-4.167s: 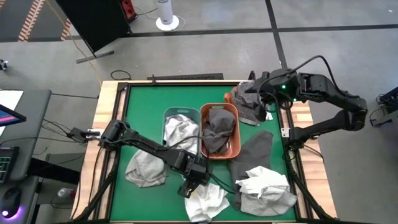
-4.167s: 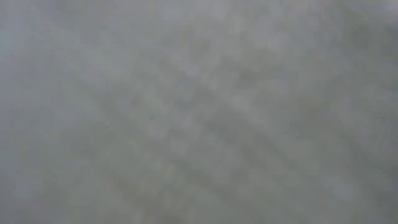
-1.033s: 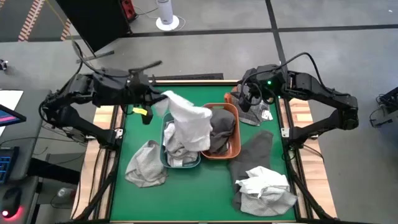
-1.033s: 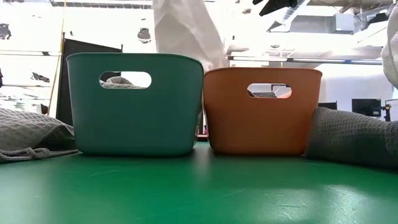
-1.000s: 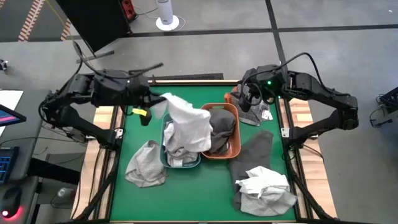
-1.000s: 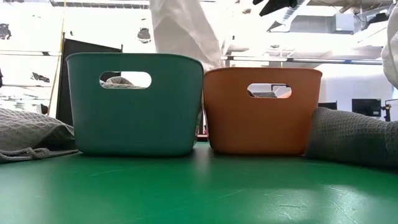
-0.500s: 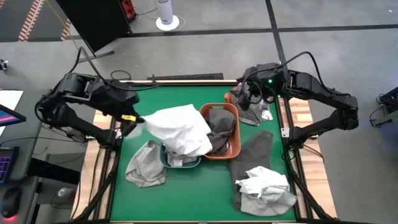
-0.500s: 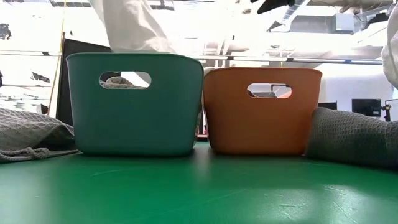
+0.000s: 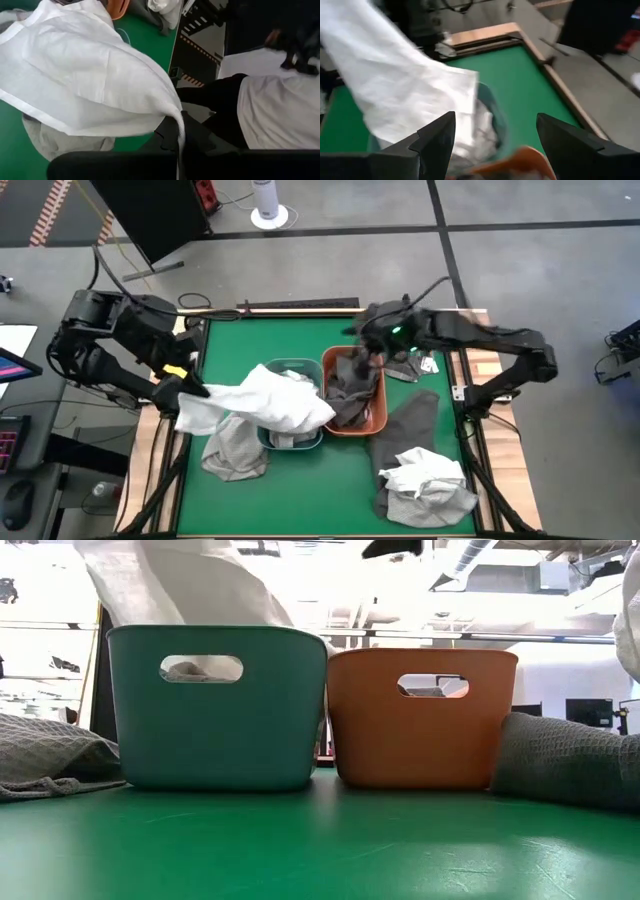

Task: Sort towels by color in basket
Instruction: Put the white towel into the green bin

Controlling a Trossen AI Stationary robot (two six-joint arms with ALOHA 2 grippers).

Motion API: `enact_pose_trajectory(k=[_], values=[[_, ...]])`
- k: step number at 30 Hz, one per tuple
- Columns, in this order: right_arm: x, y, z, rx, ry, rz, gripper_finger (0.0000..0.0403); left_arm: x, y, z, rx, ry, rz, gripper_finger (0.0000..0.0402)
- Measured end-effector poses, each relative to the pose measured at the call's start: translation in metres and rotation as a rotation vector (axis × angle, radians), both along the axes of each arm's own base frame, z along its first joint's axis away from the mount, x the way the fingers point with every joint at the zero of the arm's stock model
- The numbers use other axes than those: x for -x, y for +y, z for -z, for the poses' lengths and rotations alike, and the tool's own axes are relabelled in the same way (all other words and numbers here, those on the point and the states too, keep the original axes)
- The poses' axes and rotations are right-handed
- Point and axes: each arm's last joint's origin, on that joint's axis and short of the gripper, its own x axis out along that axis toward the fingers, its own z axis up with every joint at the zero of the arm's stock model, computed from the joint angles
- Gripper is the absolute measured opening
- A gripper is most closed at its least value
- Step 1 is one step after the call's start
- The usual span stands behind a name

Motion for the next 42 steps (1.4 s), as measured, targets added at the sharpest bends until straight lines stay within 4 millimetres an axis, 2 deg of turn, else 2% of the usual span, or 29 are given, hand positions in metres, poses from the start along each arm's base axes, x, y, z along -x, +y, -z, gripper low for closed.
enact_pose_trajectory(k=[5, 13, 16, 19, 23, 27, 29, 31, 33, 38, 42], values=[[-0.045, 0.021, 0.030, -0.003, 0.003, -0.103, 0.0306, -0.005, 0.002, 0.000, -0.039, -0.013, -0.064, 0.0000], [-0.098, 0.046, 0.074, -0.039, -0.046, -0.207, 0.0306, -0.026, 0.004, 0.006, -0.118, 0.030, -0.144, 0.0000], [-0.118, 0.051, 0.096, -0.041, -0.053, -0.216, 0.0306, -0.040, 0.006, 0.009, -0.193, 0.045, -0.211, 0.0000], [-0.135, 0.049, 0.130, -0.054, 0.008, -0.211, 0.0306, -0.053, 0.008, 0.009, -0.261, 0.008, -0.248, 0.0000], [-0.147, 0.043, 0.178, -0.064, 0.161, -0.190, 0.0306, -0.069, 0.009, 0.009, -0.325, -0.031, -0.288, 0.0000], [-0.149, 0.036, 0.201, -0.070, 0.261, -0.175, 0.0306, -0.082, 0.009, 0.014, -0.360, -0.016, -0.297, 0.0000], [-0.146, 0.034, 0.206, -0.074, 0.310, -0.169, 0.0306, -0.088, 0.009, 0.017, -0.375, 0.000, -0.282, 0.0000], [-0.143, 0.030, 0.203, -0.079, 0.323, -0.163, 0.0306, -0.094, 0.008, 0.020, -0.388, 0.009, -0.269, 0.0000], [-0.137, 0.028, 0.188, -0.079, 0.308, -0.164, 0.0306, -0.100, 0.008, 0.022, -0.399, 0.009, -0.260, 0.0000], [-0.114, 0.021, 0.123, -0.047, 0.161, -0.164, 0.0306, -0.107, 0.009, 0.025, -0.444, 0.018, -0.258, 0.0000], [-0.088, 0.013, 0.087, -0.003, 0.135, -0.153, 0.0306, -0.115, 0.010, 0.028, -0.492, 0.025, -0.275, 0.0000]])
